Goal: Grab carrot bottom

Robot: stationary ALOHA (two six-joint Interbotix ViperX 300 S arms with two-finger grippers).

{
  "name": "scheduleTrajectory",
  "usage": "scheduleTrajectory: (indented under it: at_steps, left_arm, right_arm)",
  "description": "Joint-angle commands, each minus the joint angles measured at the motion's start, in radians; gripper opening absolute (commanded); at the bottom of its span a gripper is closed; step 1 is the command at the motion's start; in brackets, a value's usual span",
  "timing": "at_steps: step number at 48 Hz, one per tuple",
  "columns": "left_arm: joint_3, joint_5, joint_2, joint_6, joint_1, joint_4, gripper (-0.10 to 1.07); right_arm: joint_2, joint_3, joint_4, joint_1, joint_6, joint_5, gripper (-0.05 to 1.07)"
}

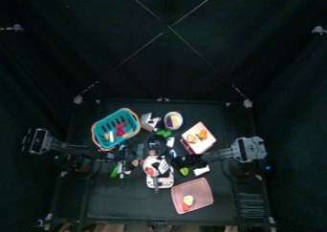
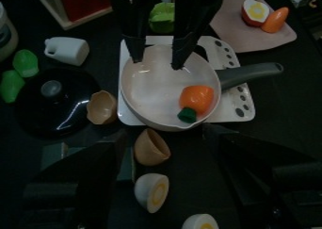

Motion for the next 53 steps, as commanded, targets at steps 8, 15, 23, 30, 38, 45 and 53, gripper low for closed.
scheduleTrajectory:
  at_steps: [8, 15, 23, 30, 38, 45, 53]
  left_arm:
    - [-0.008, -0.005, -0.002, 0.002, -0.002, -0.002, 0.98]
    - [-0.003, -0.005, -0.002, 0.000, -0.002, 0.000, 0.98]
    - [-0.008, -0.005, -0.002, 0.000, -0.002, 0.000, 0.98]
    - [-0.005, -0.005, -0.002, 0.002, -0.002, 0.000, 0.98]
    - [-0.008, -0.005, -0.002, 0.002, 0.003, 0.000, 0.98]
    - [-0.006, -0.005, -0.002, 0.002, 0.005, 0.000, 0.98]
    - [-0.009, -0.005, -0.002, 0.003, 0.005, 0.002, 0.98]
  right_arm:
    - [-0.123, 0.040, 0.028, 0.058, 0.000, -0.005, 0.89]
    - [-0.196, 0.089, 0.167, 0.150, 0.005, -0.002, 0.89]
    - [-0.239, 0.130, 0.428, 0.255, 0.003, 0.049, 0.89]
    - [-0.239, 0.129, 0.624, 0.360, -0.002, 0.178, 0.89]
    - [-0.239, 0.098, 0.801, 0.449, -0.002, 0.310, 0.89]
    - [-0.238, 0.043, 0.920, 0.480, -0.003, 0.417, 0.89]
    - [-0.212, -0.011, 0.942, 0.492, 0.017, 0.581, 0.89]
